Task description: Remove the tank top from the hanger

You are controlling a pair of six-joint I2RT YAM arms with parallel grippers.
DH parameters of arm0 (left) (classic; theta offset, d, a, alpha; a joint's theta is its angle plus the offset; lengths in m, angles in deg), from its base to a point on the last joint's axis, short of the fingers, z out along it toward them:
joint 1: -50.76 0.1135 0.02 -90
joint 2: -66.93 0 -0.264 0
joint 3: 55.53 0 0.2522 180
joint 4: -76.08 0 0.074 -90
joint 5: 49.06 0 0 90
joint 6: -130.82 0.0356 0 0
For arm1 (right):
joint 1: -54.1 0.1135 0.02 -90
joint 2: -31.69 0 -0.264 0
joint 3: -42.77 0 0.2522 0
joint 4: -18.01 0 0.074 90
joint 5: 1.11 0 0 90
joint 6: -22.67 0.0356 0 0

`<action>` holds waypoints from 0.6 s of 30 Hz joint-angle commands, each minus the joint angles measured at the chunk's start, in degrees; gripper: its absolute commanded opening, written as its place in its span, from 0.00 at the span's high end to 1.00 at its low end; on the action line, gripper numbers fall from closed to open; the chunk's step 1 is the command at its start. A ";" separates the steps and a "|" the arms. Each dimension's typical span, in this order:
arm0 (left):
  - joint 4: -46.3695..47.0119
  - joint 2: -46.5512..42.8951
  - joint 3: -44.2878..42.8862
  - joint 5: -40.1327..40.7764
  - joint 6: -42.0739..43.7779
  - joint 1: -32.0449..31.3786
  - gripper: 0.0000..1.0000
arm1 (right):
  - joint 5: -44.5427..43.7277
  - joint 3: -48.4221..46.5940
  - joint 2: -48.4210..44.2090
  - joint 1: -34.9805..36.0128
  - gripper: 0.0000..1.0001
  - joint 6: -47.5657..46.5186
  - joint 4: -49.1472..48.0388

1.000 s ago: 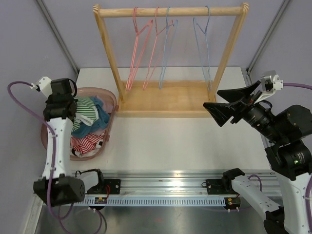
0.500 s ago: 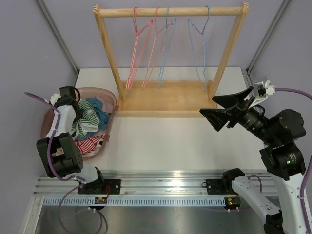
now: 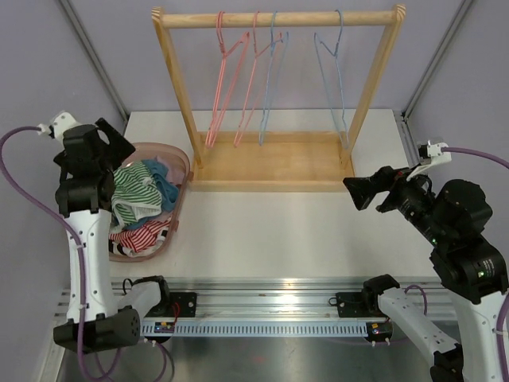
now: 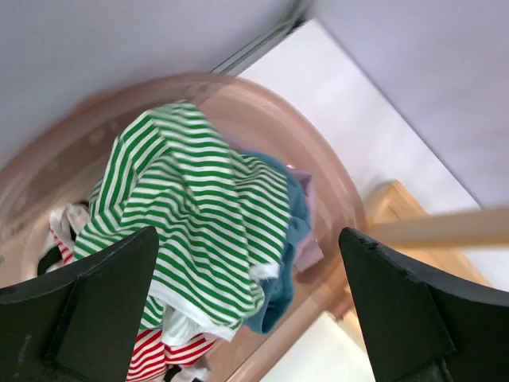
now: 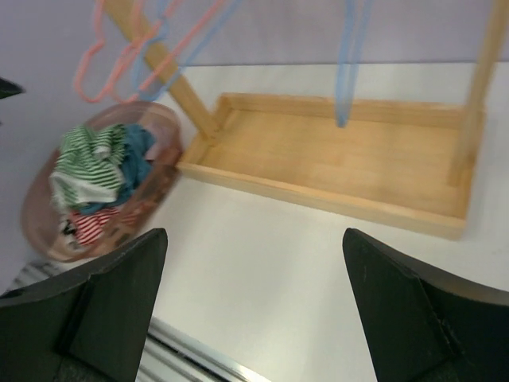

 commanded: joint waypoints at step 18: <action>-18.18 -30.92 -0.02 3.39 19.71 -28.74 0.01 | -28.90 -1.41 -3.63 -0.20 0.00 -5.97 19.60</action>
